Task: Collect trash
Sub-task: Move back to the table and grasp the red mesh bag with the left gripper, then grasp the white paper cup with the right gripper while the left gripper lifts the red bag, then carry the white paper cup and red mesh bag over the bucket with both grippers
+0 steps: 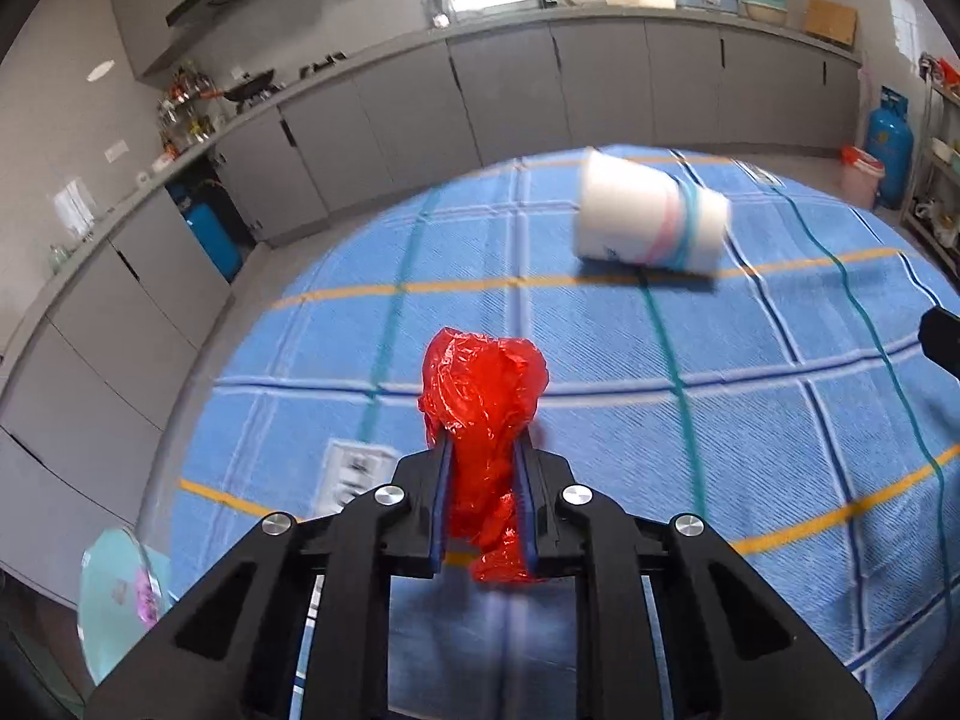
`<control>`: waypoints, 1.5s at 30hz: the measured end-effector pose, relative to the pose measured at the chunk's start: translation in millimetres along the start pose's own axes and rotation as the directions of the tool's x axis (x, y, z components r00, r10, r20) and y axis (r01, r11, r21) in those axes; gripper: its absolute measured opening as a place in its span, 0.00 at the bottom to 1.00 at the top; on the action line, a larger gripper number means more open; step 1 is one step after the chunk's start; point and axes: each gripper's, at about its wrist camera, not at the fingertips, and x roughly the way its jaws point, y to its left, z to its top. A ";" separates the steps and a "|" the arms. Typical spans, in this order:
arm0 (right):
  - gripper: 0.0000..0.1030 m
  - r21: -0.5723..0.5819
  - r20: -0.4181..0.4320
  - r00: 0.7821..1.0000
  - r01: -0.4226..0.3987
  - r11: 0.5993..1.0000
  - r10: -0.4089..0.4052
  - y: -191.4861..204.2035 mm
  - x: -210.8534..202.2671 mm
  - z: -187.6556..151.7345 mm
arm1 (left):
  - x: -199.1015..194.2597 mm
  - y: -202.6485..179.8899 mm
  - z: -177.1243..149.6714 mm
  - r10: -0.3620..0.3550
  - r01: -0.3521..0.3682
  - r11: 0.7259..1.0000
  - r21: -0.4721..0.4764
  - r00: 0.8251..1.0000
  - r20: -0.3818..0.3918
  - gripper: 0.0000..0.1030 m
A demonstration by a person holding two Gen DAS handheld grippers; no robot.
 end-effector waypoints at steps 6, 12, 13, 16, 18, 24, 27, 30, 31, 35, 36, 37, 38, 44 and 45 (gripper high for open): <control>0.81 -0.099 -0.038 0.999 -0.041 0.994 0.037 28.9 43.5 38.8 | 16.6 49.2 24.1 0.084 -0.083 0.995 -0.055 0.996 0.025 0.17; 0.81 -0.173 -0.077 0.995 -0.080 0.982 0.068 47.3 96.2 57.8 | 37.4 69.8 36.0 0.105 -0.103 0.992 -0.072 0.994 0.022 0.17; 0.81 -0.179 -0.082 0.994 -0.081 0.981 0.067 47.6 102.6 58.5 | 38.8 71.4 36.0 0.106 -0.104 0.992 -0.072 0.994 0.024 0.17; 0.81 -0.195 -0.101 0.993 -0.082 0.977 0.063 49.7 121.7 60.0 | 42.4 74.5 34.9 0.096 -0.094 0.993 -0.069 0.995 0.022 0.17; 0.81 -0.202 -0.119 0.990 -0.100 0.974 0.077 50.6 133.1 59.9 | 46.0 75.0 33.1 0.086 -0.084 0.994 -0.062 0.996 0.018 0.17; 0.79 -0.179 -0.172 0.976 -0.164 0.970 0.133 49.8 147.2 57.3 | 54.1 70.6 25.1 0.062 -0.062 0.997 -0.052 0.998 -0.002 0.17; 0.55 -0.138 -0.227 0.960 -0.199 0.970 0.165 46.8 153.7 54.4 | 57.2 70.0 22.4 0.060 -0.060 0.997 -0.054 0.998 -0.009 0.17; 0.54 -0.142 -0.226 0.960 -0.202 0.969 0.167 48.4 151.4 52.7 | 55.4 71.0 21.8 0.059 -0.059 0.996 -0.059 0.998 -0.008 0.17; 0.54 -0.142 -0.228 0.958 -0.208 0.968 0.172 49.6 149.7 52.2 | 54.2 71.1 22.1 0.060 -0.061 0.996 -0.058 0.998 -0.006 0.17; 0.54 -0.137 -0.224 0.960 -0.203 0.970 0.169 54.0 141.2 50.2 | 49.2 72.4 24.8 0.065 -0.065 0.996 -0.060 0.998 0.001 0.17; 0.54 -0.128 -0.222 0.960 -0.203 0.971 0.172 54.0 138.1 49.8 | 47.8 72.5 24.1 0.067 -0.067 0.996 -0.062 0.998 0.003 0.17; 0.54 -0.123 -0.217 0.961 -0.200 0.972 0.170 53.5 134.8 49.3 | 46.3 72.5 24.1 0.073 -0.072 0.995 -0.064 0.997 0.006 0.17; 0.54 -0.122 -0.210 0.964 -0.192 0.974 0.164 53.9 131.5 48.8 | 44.4 73.0 23.7 0.078 -0.077 0.995 -0.066 0.997 0.009 0.17; 0.54 -0.102 -0.175 0.974 -0.163 0.981 0.143 61.1 107.7 43.7 | 26.7 76.3 12.4 0.091 -0.089 0.993 -0.079 0.996 0.019 0.17; 0.54 -0.099 -0.168 0.975 -0.162 0.982 0.144 63.0 102.7 42.4 | 23.2 78.0 9.2 0.094 -0.092 0.992 -0.082 0.995 0.020 0.17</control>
